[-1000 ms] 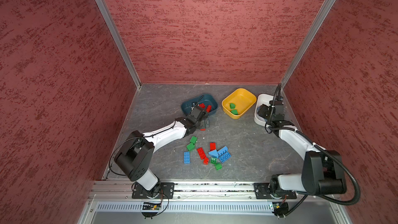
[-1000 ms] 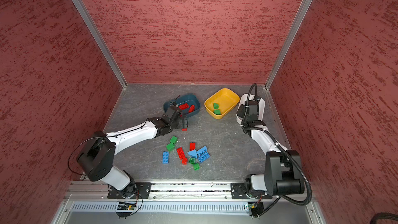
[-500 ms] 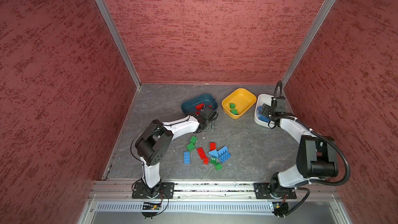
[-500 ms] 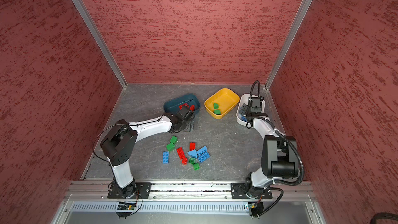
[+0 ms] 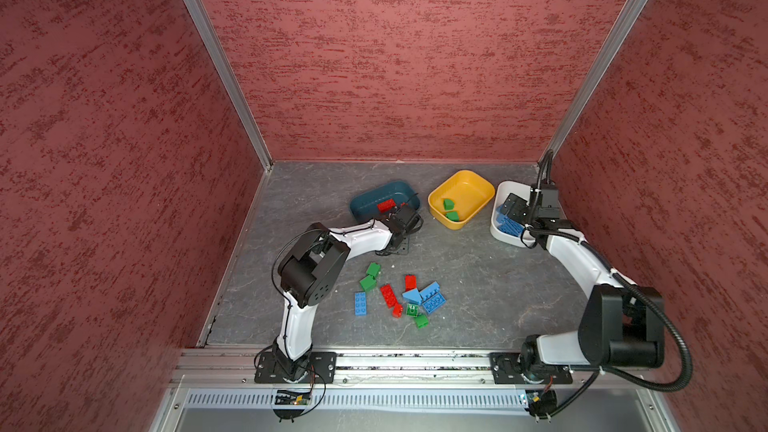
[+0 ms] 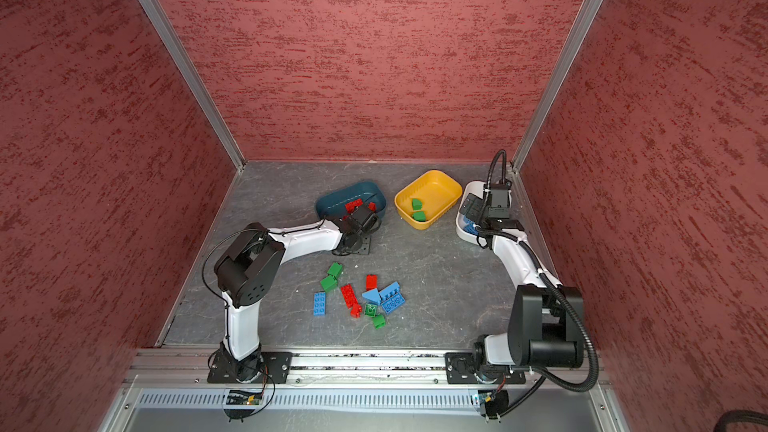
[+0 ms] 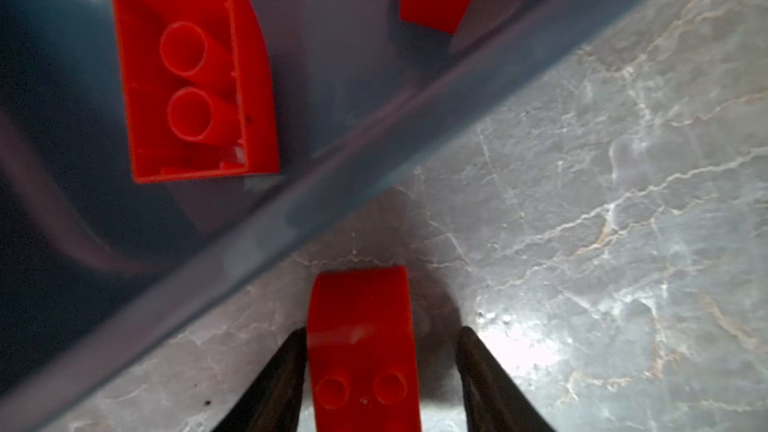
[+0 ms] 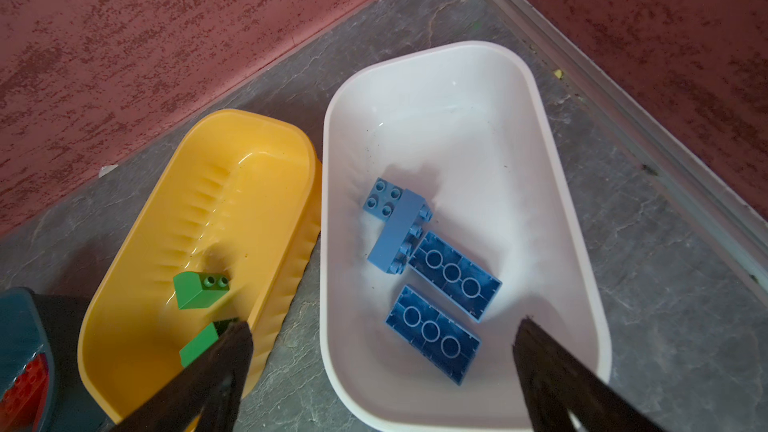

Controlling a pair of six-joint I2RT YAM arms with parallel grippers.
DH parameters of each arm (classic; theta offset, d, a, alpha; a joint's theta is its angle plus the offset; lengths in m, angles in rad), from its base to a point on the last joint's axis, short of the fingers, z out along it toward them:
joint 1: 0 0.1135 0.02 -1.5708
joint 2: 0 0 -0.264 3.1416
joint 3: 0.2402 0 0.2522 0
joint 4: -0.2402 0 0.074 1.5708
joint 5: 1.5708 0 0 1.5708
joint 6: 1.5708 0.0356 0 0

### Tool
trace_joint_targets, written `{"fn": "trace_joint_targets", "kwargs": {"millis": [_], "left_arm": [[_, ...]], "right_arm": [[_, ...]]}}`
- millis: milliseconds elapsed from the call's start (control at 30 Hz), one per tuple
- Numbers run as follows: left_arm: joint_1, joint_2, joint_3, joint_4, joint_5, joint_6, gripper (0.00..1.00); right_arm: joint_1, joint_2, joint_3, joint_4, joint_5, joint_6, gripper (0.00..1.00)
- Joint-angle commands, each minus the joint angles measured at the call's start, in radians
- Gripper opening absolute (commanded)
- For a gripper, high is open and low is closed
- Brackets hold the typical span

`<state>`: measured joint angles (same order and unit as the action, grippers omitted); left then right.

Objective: Sort the legos into containers by color
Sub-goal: 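Drop the red brick into the teal tub while the right gripper withdraws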

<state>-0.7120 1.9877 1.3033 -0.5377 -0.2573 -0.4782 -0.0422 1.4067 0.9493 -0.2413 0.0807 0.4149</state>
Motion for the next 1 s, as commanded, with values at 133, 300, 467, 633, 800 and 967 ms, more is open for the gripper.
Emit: {"fn": "trace_joint_targets", "kwargs": {"millis": [133, 300, 467, 633, 800, 967], "left_arm": [[-0.001, 0.027, -0.01, -0.004, 0.005, -0.01, 0.43], [-0.003, -0.003, -0.028, 0.011, 0.009, 0.002, 0.35], [-0.004, -0.061, -0.054, 0.048, 0.012, 0.023, 0.12], [-0.009, -0.157, -0.091, 0.117, 0.011, 0.052, 0.0], [-0.002, -0.216, -0.063, 0.127, 0.028, 0.083, 0.0], [0.031, -0.245, -0.002, 0.122, 0.046, 0.089, 0.0]], "right_arm": [[0.052, -0.027, 0.046, 0.023, -0.029, -0.018, 0.99], [0.097, -0.016, 0.064, 0.04, -0.041, -0.021, 0.99], [0.147, -0.001, 0.065, 0.052, -0.023, -0.039, 0.99], [0.184, 0.019, 0.072, 0.053, -0.009, -0.052, 0.99], [0.221, 0.017, 0.068, 0.07, 0.024, -0.072, 0.99], [0.25, 0.009, 0.065, 0.085, 0.032, -0.089, 0.99]]}}
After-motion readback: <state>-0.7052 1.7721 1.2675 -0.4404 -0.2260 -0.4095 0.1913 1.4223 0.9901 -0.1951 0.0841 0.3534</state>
